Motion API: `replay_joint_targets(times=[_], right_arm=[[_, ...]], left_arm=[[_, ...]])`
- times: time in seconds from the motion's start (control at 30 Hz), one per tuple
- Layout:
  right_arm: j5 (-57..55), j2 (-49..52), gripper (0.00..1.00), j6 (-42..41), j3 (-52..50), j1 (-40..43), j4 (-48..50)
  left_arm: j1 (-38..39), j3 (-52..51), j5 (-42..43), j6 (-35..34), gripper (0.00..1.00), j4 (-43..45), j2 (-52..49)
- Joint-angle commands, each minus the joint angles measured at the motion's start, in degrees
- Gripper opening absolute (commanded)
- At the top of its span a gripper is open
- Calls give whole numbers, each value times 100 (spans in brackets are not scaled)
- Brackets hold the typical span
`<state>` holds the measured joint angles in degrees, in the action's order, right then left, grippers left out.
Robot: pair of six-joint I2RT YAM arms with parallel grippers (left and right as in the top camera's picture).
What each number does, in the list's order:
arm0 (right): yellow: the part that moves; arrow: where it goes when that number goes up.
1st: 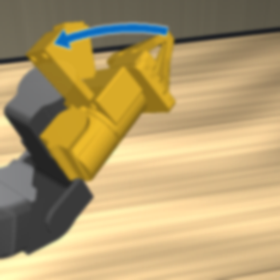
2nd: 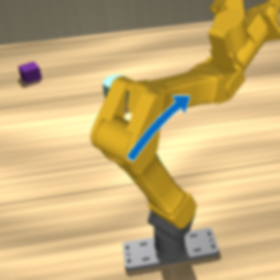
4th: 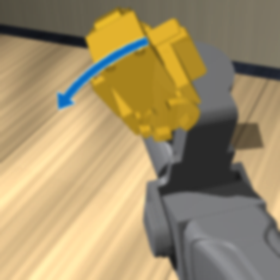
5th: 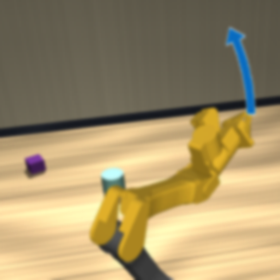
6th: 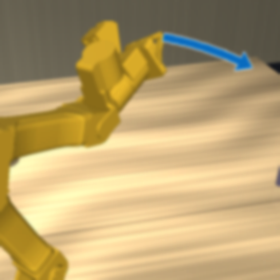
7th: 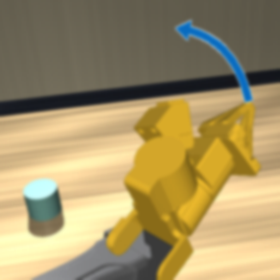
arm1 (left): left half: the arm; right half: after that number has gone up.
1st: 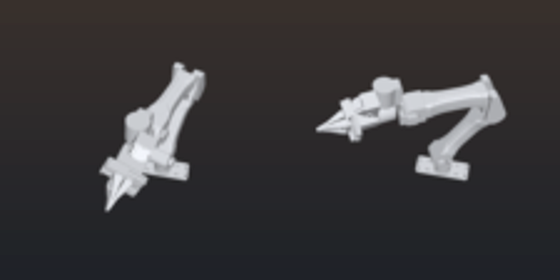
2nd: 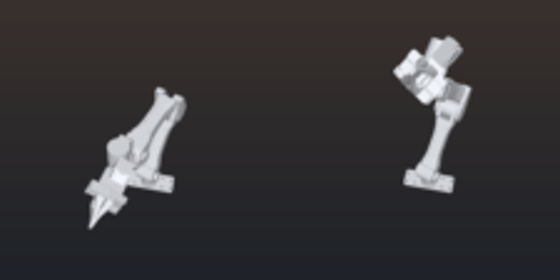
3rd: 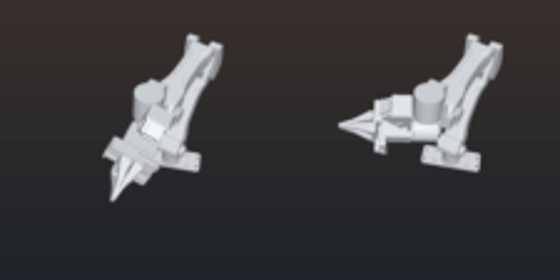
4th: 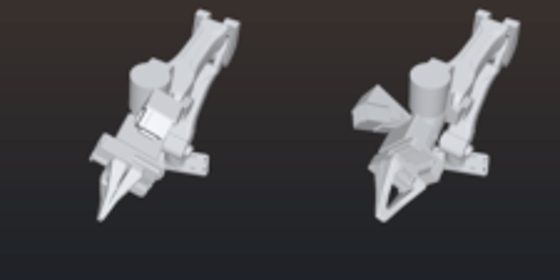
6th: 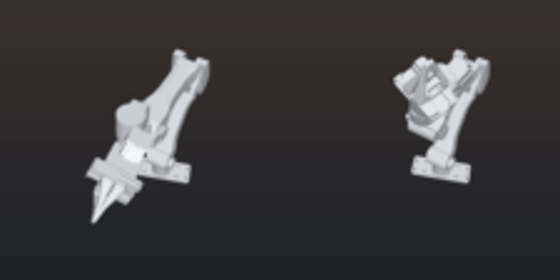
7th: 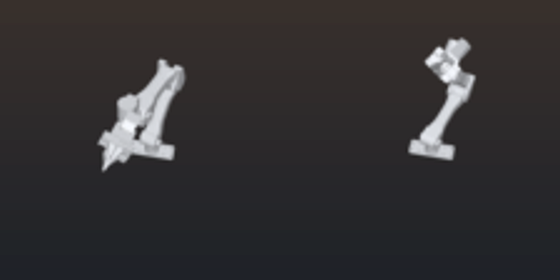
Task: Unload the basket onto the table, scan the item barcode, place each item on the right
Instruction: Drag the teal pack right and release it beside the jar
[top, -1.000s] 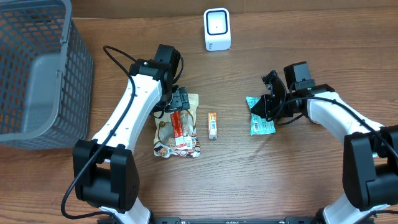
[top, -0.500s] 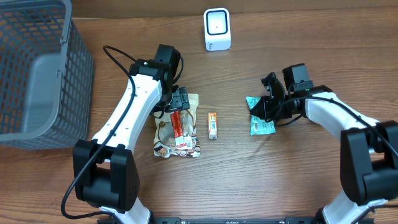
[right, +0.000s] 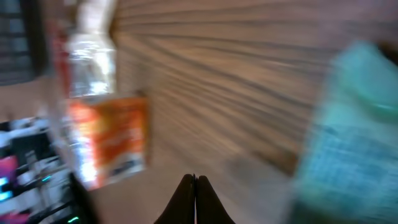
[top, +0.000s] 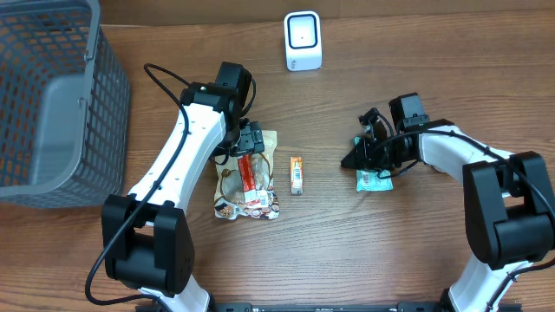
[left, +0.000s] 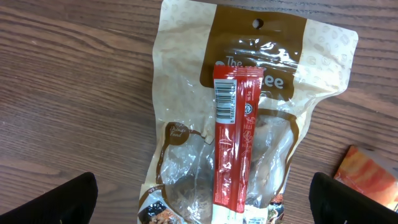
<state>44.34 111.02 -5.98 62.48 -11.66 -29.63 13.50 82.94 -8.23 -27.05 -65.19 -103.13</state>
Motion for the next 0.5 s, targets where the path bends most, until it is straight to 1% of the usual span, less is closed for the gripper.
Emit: replay_joint_targets(times=[0.0,0.03,0.2,0.23,0.3,0.37,0.47], right_arm=[[719,-111,4,9,529,17,-162],[623,-155,4,9,599,17,-238],[-721,-391,4,4,767,98,-903],[-1239,-391,4,4,767,179,-1180],[-1755,-391,4,4,767,260,-1414],[-2087,-391,4,4,767,337,-1547],[-2245,-391,4,4,767,433,-1613]], left_arm=[[2,70,-52,-83,100,-13,61],[2,70,-52,-83,100,-13,61],[2,70,-55,-83,100,-13,61],[2,70,-52,-83,99,-13,61],[2,70,-52,-83,100,-13,61],[2,70,-52,-83,100,-13,61],[2,70,-52,-83,100,-13,61]])
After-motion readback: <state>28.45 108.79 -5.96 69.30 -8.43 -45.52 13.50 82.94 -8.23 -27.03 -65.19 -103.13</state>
